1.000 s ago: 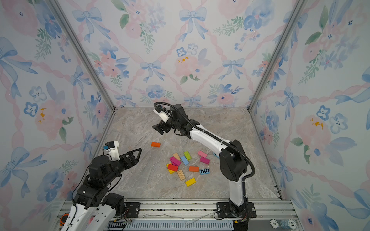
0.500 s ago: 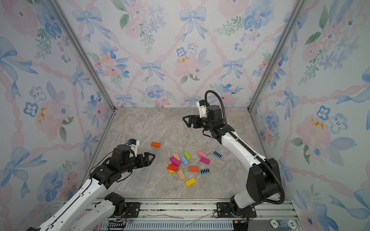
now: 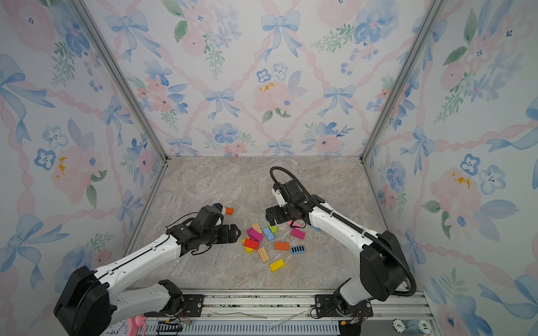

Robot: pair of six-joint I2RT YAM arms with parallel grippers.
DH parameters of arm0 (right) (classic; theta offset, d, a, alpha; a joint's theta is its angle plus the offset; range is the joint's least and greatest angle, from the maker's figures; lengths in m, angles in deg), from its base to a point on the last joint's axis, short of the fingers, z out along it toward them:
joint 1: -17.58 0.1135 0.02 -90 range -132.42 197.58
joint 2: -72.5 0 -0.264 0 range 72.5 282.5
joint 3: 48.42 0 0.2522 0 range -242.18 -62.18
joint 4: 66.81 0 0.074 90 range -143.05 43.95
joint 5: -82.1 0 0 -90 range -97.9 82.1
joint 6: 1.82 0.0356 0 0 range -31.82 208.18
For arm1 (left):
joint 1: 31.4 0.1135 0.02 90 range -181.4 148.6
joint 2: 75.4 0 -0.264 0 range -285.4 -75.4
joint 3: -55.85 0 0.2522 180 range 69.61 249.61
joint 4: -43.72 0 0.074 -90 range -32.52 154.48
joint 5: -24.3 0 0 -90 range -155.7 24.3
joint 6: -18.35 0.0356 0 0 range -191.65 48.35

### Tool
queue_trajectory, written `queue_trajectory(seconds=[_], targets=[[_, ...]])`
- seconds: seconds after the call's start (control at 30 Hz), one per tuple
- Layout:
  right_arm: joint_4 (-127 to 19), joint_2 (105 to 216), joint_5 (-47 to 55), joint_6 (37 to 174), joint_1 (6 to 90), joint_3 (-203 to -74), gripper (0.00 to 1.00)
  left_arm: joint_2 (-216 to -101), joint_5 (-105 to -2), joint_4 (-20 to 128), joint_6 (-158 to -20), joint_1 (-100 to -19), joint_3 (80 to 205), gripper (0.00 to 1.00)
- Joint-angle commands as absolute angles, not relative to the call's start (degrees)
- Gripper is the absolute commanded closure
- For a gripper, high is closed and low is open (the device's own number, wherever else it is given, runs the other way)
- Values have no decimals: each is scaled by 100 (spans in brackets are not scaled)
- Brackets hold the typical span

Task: Assemble the number 7 with building blocks
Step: Pick up the building block from the center of the board.

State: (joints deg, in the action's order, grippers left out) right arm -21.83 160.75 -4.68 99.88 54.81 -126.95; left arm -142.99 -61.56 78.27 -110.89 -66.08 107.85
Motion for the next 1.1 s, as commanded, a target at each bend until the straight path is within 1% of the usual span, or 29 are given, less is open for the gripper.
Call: queue_trajectory(seconds=[0.0, 0.07, 0.2, 0.43, 0.57, 0.77, 0.83, 0.9, 1.07], targets=[[-1633, 16476, -1116, 9958, 5652, -12780, 7, -14462, -5947, 7523, -11173, -6543, 10664, 8], [-1703, 16692, -1080, 10079, 5708, -12825, 11, -14481, -5912, 7523, -11132, -6526, 10679, 8], [-1825, 17210, -1253, 10290, 5841, -12982, 15, -14383, -5796, 7536, -11064, -6402, 10646, 8], [-1906, 17683, -1358, 10558, 5827, -13302, 23, -14144, -5608, 7540, -11016, -6203, 10482, 7], [-1882, 17878, -1372, 10649, 5823, -13487, 26, -14035, -5546, 7541, -10982, -6095, 10401, 7], [-1851, 18107, -1361, 10701, 5820, -13618, 27, -13899, -5463, 7541, -10939, -5969, 10282, 7], [-1860, 18146, -1368, 10715, 5824, -13613, 29, -13868, -5446, 7540, -10943, -5948, 10256, 7], [-1852, 18183, -1387, 10733, 5819, -13601, 32, -13834, -5423, 7541, -10940, -5935, 10221, 7], [-1877, 18277, -1422, 10765, 5789, -13545, 33, -13810, -5383, 7541, -10951, -5938, 10183, 7]])
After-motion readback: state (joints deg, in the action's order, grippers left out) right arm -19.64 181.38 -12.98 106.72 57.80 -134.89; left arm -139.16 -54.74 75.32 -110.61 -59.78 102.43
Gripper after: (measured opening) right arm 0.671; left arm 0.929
